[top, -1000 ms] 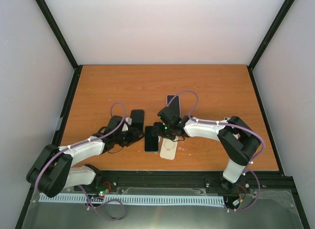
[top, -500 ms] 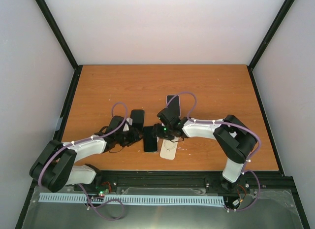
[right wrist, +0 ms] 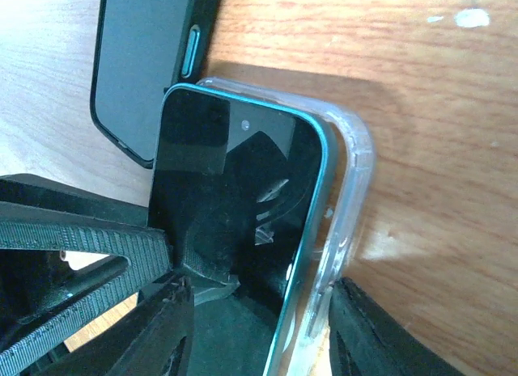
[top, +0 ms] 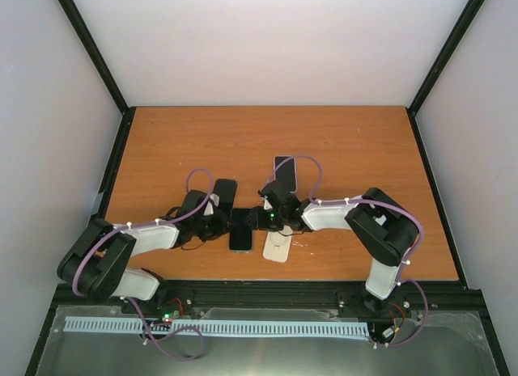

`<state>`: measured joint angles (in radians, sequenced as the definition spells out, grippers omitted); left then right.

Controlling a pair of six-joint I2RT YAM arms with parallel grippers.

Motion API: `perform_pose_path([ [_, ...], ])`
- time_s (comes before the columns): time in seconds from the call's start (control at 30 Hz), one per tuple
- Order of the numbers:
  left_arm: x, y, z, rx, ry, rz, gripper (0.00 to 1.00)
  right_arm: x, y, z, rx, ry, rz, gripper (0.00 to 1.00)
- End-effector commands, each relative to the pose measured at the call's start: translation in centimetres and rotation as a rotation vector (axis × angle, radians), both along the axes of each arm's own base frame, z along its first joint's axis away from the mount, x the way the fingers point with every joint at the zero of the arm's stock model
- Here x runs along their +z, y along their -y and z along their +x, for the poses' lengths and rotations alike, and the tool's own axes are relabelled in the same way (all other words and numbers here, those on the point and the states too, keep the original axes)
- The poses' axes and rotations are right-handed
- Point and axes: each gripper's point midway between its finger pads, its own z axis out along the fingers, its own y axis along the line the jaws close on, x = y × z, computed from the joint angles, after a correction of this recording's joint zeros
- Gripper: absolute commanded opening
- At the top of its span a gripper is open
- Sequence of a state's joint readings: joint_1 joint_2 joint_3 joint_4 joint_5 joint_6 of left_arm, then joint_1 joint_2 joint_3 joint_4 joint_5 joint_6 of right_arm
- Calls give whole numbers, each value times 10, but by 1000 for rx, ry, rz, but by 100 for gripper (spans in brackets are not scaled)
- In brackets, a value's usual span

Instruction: Put the phone into the phone case

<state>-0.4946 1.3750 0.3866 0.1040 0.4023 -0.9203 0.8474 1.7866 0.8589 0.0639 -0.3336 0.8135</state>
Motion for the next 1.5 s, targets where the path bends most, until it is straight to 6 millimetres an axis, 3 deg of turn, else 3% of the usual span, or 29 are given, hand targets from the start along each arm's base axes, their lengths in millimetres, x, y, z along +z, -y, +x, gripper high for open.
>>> perform_pose_path([
  [0.0, 18, 16, 16, -42, 80, -43, 22, 14, -14, -4, 56, 33, 91, 44],
  [0.23, 15, 18, 8, -57, 75, -46, 17, 44, -23, -8, 56, 22, 280, 42],
  [0.43, 23, 18, 3, -41, 78, -71, 26, 71, -32, -16, 61, -24, 442, 43],
  [0.67, 13, 7, -3, -19, 70, -31, 27, 92, -36, -21, 52, -70, 581, 44],
  [1.03, 28, 15, -8, -6, 68, -143, 32, 60, -41, -33, 31, -152, 503, 40],
  [1.27, 17, 11, -13, 15, 33, -129, 32, 43, -46, -32, 13, -176, 475, 30],
  [1.47, 13, 9, -15, 22, 13, -119, 32, 43, -51, -34, 60, -150, 467, 21],
])
